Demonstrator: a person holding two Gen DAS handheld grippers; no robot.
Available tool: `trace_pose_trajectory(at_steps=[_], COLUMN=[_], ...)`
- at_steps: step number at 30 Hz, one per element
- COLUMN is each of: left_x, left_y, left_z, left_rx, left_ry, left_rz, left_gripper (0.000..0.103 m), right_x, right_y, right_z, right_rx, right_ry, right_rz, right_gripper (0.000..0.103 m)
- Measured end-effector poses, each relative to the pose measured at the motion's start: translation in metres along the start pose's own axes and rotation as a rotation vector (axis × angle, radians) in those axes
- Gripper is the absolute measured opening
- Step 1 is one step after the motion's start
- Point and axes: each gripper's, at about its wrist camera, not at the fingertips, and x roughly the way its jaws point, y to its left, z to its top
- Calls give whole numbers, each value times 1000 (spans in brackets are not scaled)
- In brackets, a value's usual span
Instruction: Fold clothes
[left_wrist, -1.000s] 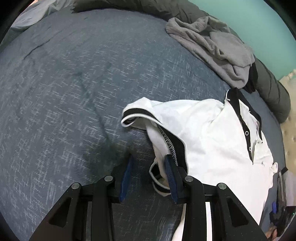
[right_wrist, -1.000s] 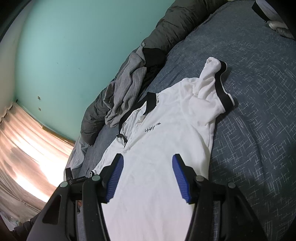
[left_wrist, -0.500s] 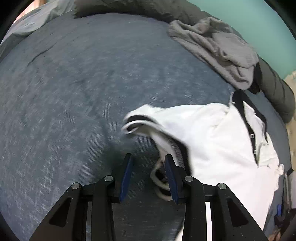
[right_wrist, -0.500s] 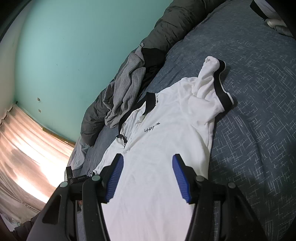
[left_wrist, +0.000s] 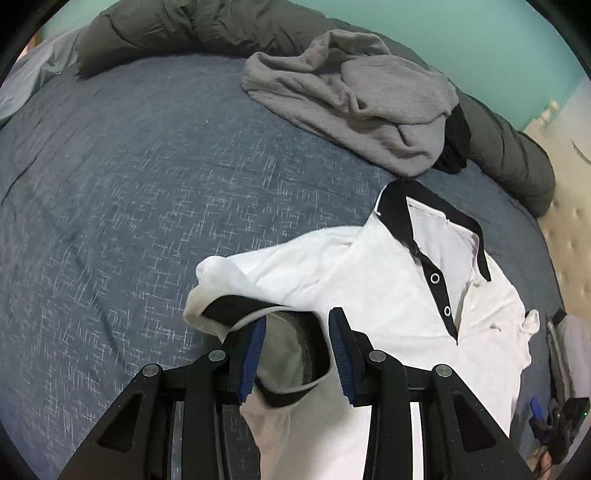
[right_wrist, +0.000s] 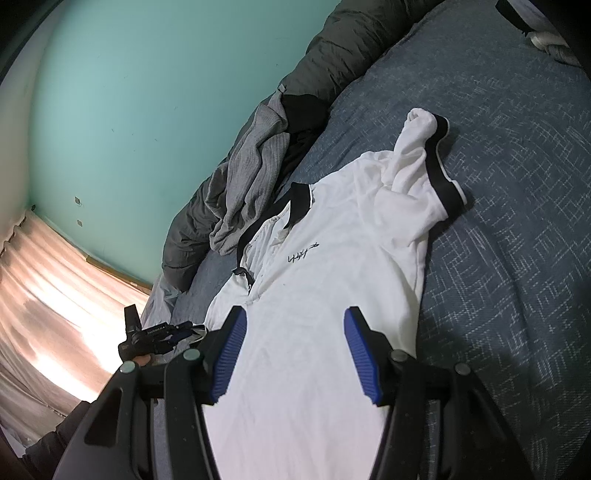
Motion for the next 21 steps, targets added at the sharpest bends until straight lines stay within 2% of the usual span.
trace_pose_trajectory(at_steps=[9, 14, 18, 19, 20, 21], left_x=[-5, 1, 10, 13, 13, 13], left_y=[33, 25, 22, 23, 24, 24], left_z=[-16, -16, -18, -18, -19, -19], left_rx=[-48, -17, -6, -11, -11, -9], left_ry=[21, 34, 67, 75, 78, 79], left_rz=[47, 40, 62, 64, 66, 69], left_gripper=[38, 38, 38, 29, 11, 4], right_x=[-1, 0, -1, -2, -2, -3], right_y=[2, -1, -3, -3, -3, -2], right_z=[-1, -1, -1, 0, 0, 1], right_rx=[4, 13, 23, 24, 24, 24], right_ry=[-6, -2, -2, -5, -8, -10], right_rz=[4, 2, 2, 2, 3, 3], right_gripper=[56, 56, 56, 56, 56, 56])
